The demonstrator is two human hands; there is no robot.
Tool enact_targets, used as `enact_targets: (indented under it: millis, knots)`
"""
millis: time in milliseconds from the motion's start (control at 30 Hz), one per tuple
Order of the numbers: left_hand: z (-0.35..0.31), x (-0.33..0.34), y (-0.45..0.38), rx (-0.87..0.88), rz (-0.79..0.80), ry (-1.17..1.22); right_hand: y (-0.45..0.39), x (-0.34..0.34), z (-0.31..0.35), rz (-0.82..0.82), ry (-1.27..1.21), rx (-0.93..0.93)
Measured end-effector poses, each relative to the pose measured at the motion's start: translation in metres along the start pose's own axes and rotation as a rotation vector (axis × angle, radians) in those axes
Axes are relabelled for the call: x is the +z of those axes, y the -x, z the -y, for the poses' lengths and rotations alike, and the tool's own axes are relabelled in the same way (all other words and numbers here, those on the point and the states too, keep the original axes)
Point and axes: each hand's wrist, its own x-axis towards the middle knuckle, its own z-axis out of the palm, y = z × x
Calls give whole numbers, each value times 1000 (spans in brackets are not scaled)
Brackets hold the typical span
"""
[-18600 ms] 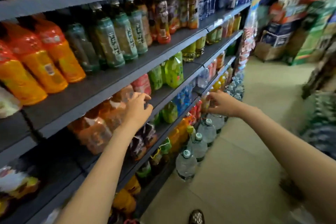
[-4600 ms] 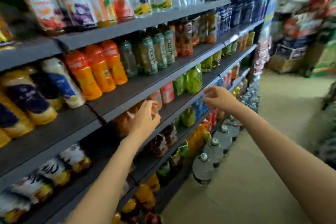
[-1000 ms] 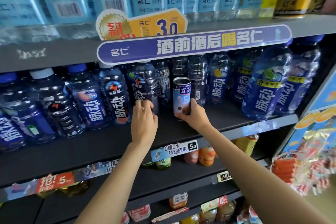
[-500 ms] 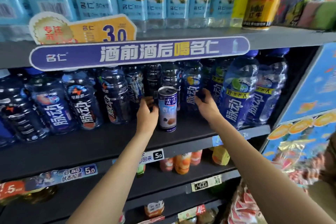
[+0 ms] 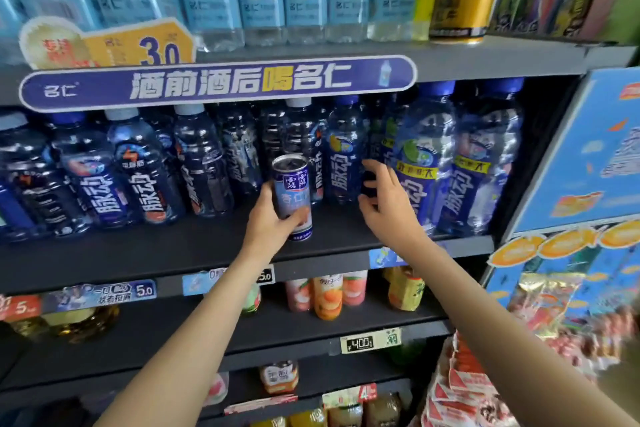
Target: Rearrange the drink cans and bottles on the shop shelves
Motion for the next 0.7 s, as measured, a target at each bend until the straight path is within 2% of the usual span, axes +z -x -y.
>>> enact_targets:
  millis: [100,167,200,267,367,433,533,600,700]
  knots:
    - [-6,9,13,43,4,2,18,-19,0,-63,96,-192]
    - [-11,15,19,77,1,-5,27,-29,-8,-252,232,-280]
    - [-15,18,21,91,-7,-4,30,-32,-15,-375,283,-258]
    - [-23,20,23,108,-30,0,33,-38,-29,-540,276,-69]
    - [-35,22,24,111,-51,10,36,-37,-45,-478,242,143]
    - [-39,23,24,106,-63,8,36,-34,-44,-397,181,164]
    - [-41,27,27,102,-47,-17,35,-35,-38,-388,177,171]
    - [-41,27,32,139,-19,-73,35,-45,-29,-453,162,90]
    - [-49,23,41,303,2,-181,27,-83,2,-717,96,-265]
